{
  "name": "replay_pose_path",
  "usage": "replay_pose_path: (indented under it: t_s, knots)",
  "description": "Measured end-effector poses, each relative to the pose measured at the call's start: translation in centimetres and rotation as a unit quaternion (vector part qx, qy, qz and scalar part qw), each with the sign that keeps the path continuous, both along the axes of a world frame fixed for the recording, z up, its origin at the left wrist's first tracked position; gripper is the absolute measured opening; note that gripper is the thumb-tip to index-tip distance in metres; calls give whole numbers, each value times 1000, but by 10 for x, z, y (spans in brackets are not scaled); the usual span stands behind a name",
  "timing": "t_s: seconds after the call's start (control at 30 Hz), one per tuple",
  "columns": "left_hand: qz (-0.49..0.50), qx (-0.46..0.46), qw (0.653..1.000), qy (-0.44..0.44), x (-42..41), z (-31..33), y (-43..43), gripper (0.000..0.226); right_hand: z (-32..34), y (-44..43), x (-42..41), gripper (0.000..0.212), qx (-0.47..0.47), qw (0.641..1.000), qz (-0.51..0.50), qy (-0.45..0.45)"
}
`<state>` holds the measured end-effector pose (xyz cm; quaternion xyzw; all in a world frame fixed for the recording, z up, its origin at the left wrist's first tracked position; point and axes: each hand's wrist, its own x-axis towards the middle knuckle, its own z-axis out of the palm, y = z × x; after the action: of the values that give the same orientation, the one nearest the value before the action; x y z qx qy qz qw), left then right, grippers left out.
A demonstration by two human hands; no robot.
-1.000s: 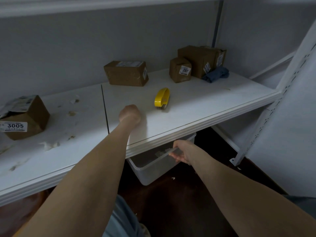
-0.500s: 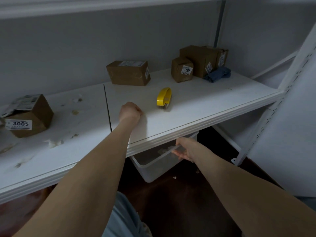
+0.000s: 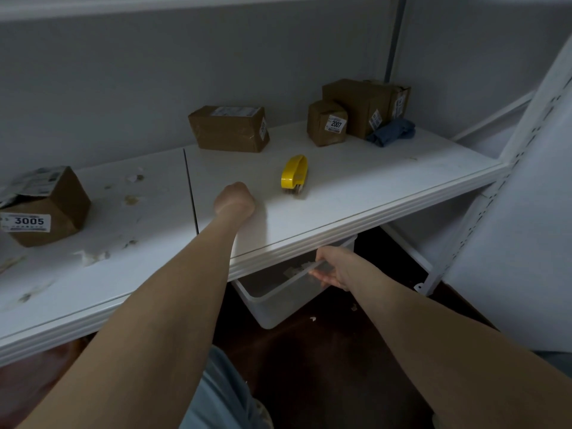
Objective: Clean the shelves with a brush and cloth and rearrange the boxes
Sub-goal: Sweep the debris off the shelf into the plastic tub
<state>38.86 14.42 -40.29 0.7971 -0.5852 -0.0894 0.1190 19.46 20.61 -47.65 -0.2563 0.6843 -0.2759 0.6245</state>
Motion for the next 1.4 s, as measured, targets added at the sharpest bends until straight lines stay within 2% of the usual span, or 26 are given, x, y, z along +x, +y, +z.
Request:
replay_pose_path:
  t_s: [0.2,0.4,0.67,0.87,0.93,1.0,1.03,1.2,1.33,1.4]
  knots:
    - [-54,18,997,48,15,0,1,35,-1,0,-2,37,6,1000,1,8]
    - [-87,-21,994,69,21,-6,6,29,1,1,-1,38,4,1000,7,2]
    - [-76,-73,984,147,24,-10,7,23,-1,2,-2,30,10,1000,4,-1]
    - [-73,-93,975,189,27,-13,9,20,-6,2,-1,37,17,1000,8,0]
    - [-54,-111,953,277,28,-12,11,16,-6,3,0,37,11,1000,8,1]
    - [-25,-126,911,391,28,-11,13,19,-4,4,1,38,11,1000,10,4]
    - [-18,-130,899,418,28,-9,15,21,-2,4,1,38,13,1000,14,4]
    - [4,-134,864,485,27,-4,21,19,3,9,0,42,18,1000,13,2]
    - [23,-151,850,503,30,1,25,13,6,13,-5,40,1,1000,7,-1]
    - [15,-121,848,515,27,4,30,12,6,13,-7,38,-1,1000,2,0]
